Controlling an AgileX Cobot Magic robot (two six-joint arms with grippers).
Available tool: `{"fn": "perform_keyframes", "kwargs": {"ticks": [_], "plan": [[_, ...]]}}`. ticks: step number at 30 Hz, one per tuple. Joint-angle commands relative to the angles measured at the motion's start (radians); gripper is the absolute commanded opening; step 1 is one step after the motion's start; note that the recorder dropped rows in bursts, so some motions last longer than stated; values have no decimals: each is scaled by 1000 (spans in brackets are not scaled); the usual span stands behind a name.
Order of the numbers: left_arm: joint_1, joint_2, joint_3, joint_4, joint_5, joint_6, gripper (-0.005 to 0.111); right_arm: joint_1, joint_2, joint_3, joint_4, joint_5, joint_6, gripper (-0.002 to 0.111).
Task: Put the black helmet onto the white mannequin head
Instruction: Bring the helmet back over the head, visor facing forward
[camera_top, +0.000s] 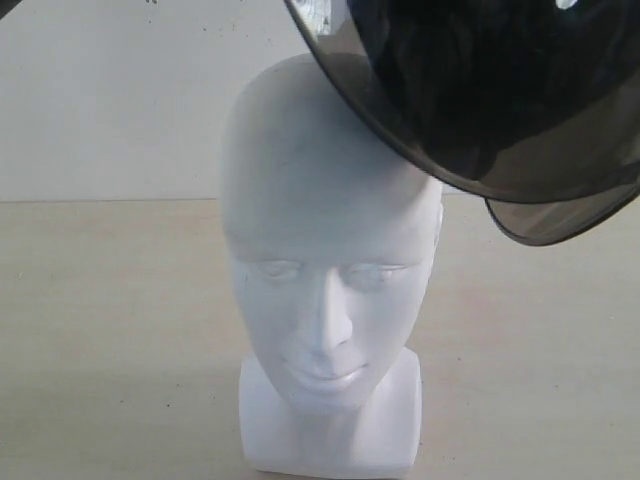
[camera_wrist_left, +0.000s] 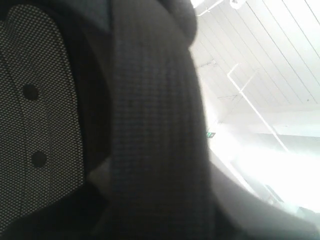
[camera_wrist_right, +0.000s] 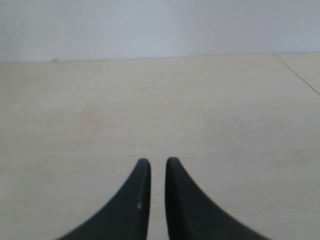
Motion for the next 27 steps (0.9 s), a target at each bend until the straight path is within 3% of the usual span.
{"fn": "perform_keyframes", "kwargs": {"ticks": [1, 14, 21, 27], "plan": [[6, -2, -11, -61, -73, 4, 4, -1, -3, -1, -1, -8, -1, 12], [10, 54, -8, -33, -73, -39, 4, -1, -3, -1, -1, -8, -1, 12], [60, 38, 93, -72, -73, -39, 4, -1, -3, -1, -1, -8, -1, 12], [65, 4, 104, -60, -73, -35, 4, -1, -3, -1, -1, -8, -1, 12]]}}
